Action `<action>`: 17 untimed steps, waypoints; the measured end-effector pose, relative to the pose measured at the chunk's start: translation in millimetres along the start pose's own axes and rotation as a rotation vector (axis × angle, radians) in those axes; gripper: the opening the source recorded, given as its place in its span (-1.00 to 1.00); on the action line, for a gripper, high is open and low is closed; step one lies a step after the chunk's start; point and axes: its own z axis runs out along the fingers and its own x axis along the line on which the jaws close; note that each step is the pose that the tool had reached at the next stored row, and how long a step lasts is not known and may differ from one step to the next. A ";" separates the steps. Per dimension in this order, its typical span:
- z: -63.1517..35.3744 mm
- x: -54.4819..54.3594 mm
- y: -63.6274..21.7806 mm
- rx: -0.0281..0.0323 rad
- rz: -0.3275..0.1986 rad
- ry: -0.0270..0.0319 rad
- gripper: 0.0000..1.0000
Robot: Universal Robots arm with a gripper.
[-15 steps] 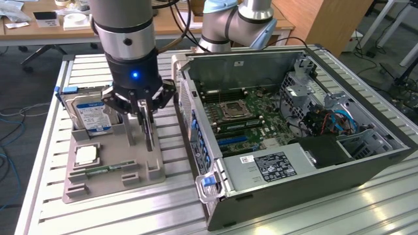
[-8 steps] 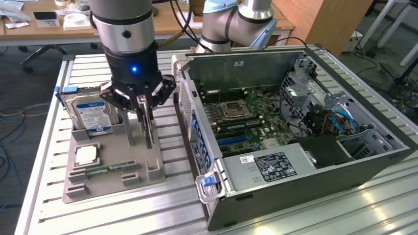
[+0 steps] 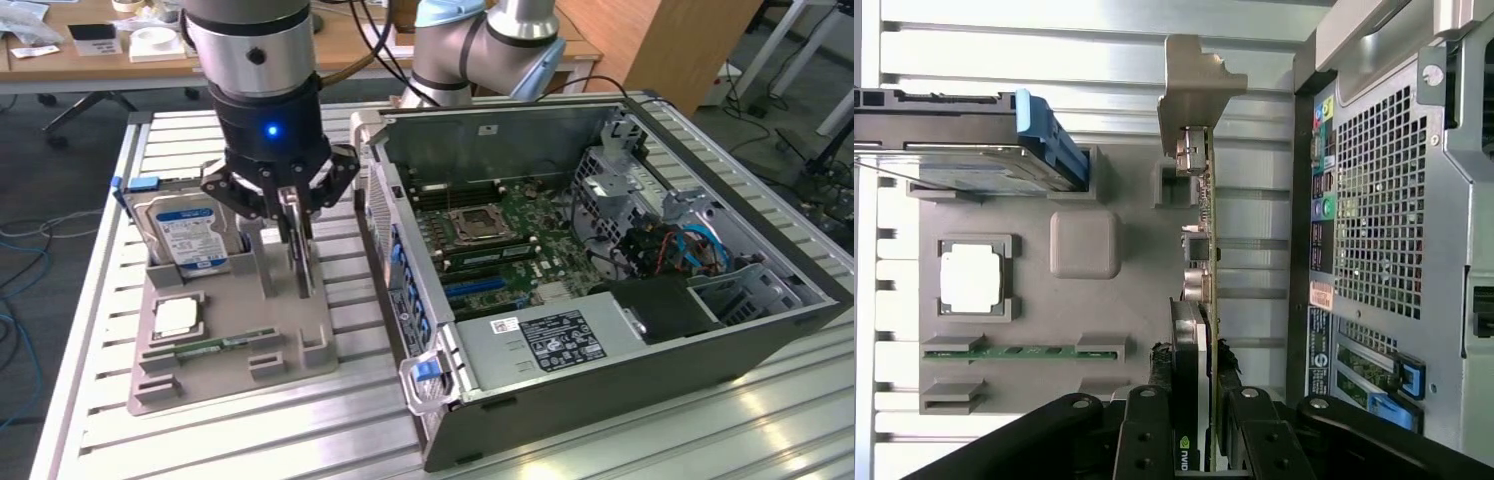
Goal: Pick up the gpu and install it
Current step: 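Pick up the gpu and move the gpu toward the slot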
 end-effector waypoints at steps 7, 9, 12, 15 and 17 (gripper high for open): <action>-6.7 -0.3 0.4 -0.0001 0.000 -0.0001 -0.46; -8.3 -0.3 0.5 -0.0001 0.000 -0.0001 -0.46; -10.2 -0.4 0.7 -0.0001 0.000 -0.0002 -0.46; -11.6 -0.4 0.8 -0.0001 0.000 -0.0002 -0.46; -11.7 -0.5 0.8 -0.0002 0.000 -0.0004 -0.46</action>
